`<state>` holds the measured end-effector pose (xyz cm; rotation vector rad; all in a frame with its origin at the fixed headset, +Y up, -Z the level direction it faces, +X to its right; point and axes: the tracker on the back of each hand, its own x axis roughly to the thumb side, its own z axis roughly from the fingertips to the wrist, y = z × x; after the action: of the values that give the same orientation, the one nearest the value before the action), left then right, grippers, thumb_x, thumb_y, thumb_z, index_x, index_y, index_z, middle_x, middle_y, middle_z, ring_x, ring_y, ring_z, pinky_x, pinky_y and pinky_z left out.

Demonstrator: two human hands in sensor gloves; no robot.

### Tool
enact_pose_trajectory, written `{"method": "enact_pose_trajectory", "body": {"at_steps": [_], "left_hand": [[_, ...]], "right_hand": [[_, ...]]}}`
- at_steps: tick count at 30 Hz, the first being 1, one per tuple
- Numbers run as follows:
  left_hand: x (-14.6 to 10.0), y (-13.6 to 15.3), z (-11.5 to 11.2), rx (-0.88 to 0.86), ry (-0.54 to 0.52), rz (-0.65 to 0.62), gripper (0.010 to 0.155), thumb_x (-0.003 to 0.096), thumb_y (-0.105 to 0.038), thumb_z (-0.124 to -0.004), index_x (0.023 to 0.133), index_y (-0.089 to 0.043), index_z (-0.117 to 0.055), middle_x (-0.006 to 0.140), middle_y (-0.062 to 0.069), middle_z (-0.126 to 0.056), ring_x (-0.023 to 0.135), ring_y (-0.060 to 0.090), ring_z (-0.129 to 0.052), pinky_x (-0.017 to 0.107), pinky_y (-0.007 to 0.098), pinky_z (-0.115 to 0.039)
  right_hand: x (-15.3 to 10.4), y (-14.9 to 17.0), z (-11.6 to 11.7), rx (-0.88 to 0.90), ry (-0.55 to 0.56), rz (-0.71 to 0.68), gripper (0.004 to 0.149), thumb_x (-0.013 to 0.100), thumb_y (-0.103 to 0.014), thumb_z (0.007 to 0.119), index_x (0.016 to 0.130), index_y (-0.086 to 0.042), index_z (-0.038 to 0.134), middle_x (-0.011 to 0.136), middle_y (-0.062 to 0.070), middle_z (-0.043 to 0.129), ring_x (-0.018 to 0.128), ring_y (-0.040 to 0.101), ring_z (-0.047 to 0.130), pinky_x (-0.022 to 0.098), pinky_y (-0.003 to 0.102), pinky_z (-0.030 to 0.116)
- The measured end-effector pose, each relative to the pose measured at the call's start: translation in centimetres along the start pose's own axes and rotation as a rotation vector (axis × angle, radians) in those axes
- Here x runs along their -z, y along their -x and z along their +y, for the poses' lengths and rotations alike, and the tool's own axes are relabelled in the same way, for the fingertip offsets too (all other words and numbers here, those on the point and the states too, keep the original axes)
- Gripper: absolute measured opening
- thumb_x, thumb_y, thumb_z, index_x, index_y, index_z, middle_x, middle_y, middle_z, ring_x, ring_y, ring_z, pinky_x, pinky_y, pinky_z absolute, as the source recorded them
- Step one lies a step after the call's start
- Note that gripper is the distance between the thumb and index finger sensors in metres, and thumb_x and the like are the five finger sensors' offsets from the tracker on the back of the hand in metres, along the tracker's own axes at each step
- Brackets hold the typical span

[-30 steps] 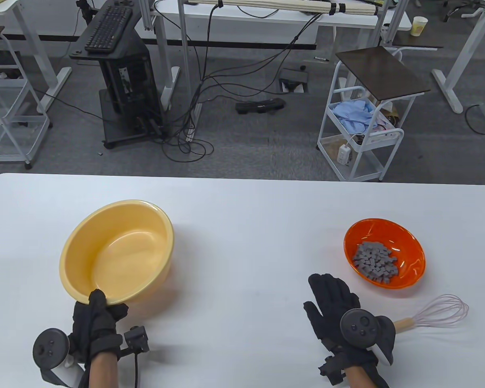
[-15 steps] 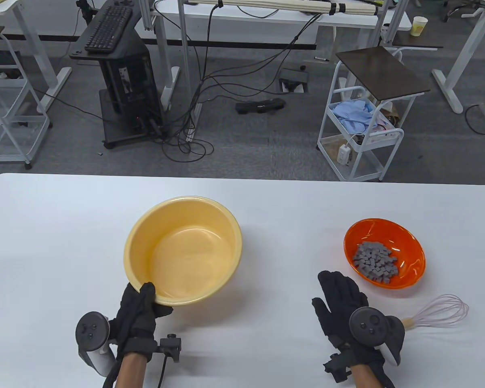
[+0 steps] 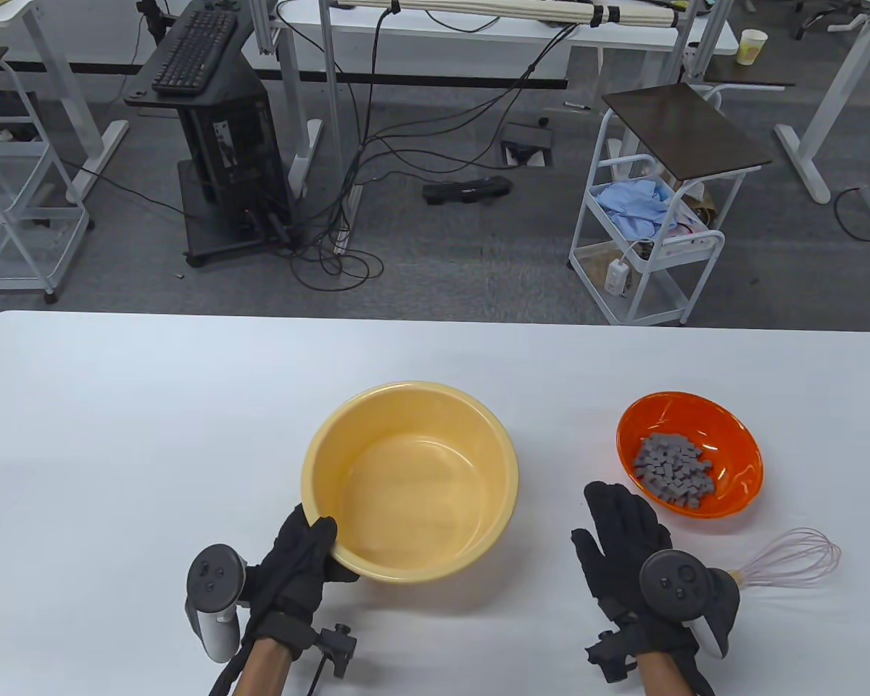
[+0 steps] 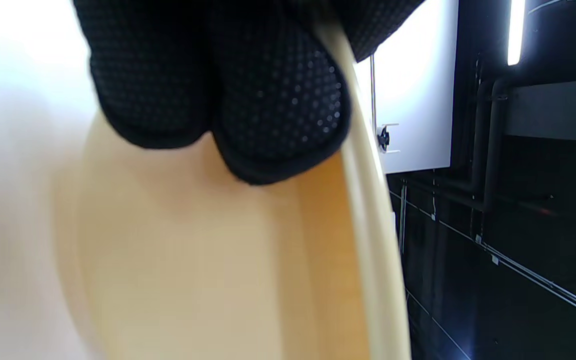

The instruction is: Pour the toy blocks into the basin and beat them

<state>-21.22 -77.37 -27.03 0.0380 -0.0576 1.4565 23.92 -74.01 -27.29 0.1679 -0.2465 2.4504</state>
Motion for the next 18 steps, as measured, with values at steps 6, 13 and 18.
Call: {"method": "enact_pose_trajectory", "body": {"at_steps": [6, 13, 18], "left_hand": [[0.3, 0.0, -0.9, -0.013, 0.103, -0.013, 0.067, 0.0687, -0.031, -0.064, 0.107, 0.018, -0.038, 0.058, 0.013, -0.092, 0.041, 0.003, -0.108, 0.043, 0.034, -0.097], [0.4, 0.0, -2.1, -0.017, 0.213, -0.012, 0.067, 0.0691, -0.031, -0.063, 0.108, 0.017, -0.037, 0.061, 0.014, -0.092, 0.045, 0.005, -0.107, 0.046, 0.036, -0.096], [0.3, 0.1, -3.2, -0.010, 0.260, -0.006, 0.066, 0.0689, -0.031, -0.063, 0.108, 0.016, -0.037, 0.062, 0.015, -0.091, 0.046, 0.005, -0.107, 0.047, 0.036, -0.096]], "right_hand": [[0.0, 0.1, -0.1, 0.003, 0.006, 0.005, 0.061, 0.067, -0.043, 0.066, 0.117, -0.021, 0.038, 0.123, 0.025, 0.035, 0.106, 0.057, 0.030, 0.071, 0.080, 0.024], [0.0, 0.2, -0.2, 0.011, 0.014, 0.008, 0.061, 0.067, -0.043, 0.066, 0.117, -0.021, 0.038, 0.123, 0.025, 0.035, 0.106, 0.058, 0.030, 0.071, 0.080, 0.024], [0.0, 0.2, -0.2, 0.013, 0.015, 0.008, 0.061, 0.067, -0.043, 0.066, 0.117, -0.021, 0.038, 0.123, 0.025, 0.035, 0.106, 0.057, 0.030, 0.071, 0.080, 0.024]]}}
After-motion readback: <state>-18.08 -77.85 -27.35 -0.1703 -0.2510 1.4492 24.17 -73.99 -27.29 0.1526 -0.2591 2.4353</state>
